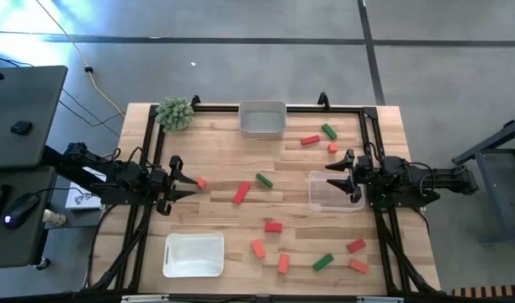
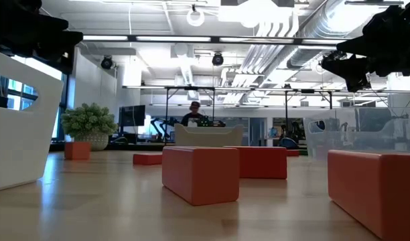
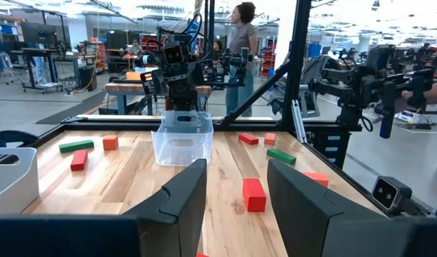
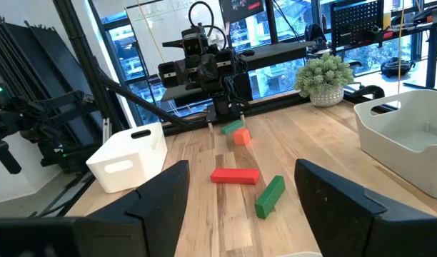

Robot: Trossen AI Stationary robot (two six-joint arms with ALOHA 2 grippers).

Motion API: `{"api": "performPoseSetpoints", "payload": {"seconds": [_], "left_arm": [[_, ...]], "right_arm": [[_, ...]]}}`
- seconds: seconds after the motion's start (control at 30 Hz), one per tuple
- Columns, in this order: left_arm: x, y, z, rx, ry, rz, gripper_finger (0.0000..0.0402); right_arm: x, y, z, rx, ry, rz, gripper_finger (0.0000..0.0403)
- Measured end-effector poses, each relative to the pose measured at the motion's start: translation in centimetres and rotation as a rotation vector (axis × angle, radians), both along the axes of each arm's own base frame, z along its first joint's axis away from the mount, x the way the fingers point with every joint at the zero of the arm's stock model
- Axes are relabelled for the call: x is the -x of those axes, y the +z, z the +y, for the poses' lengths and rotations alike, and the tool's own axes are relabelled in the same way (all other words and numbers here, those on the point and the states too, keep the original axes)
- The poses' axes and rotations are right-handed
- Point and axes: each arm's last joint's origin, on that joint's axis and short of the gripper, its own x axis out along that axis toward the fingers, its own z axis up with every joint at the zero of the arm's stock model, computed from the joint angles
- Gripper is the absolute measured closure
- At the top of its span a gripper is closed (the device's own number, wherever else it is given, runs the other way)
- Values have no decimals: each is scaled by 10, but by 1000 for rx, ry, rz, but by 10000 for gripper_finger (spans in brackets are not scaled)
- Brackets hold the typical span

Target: Sort & place blocks by color

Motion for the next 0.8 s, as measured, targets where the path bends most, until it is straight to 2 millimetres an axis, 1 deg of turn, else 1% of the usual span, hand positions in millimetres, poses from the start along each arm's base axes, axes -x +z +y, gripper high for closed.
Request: {"api": "performPoseSetpoints", "payload": {"seconds": [0.4, 0.57, 0.8], "left_arm": [[0, 0, 0, 0, 0, 0, 264], [0, 0, 0, 0, 0, 0, 264], [0, 0, 0, 0, 0, -1, 264]], "right_arm": [[0, 1, -1, -10, -22, -12, 158], [0, 7, -1, -99, -40, -75, 158], [2, 16, -5, -235, -161, -190, 158]]}}
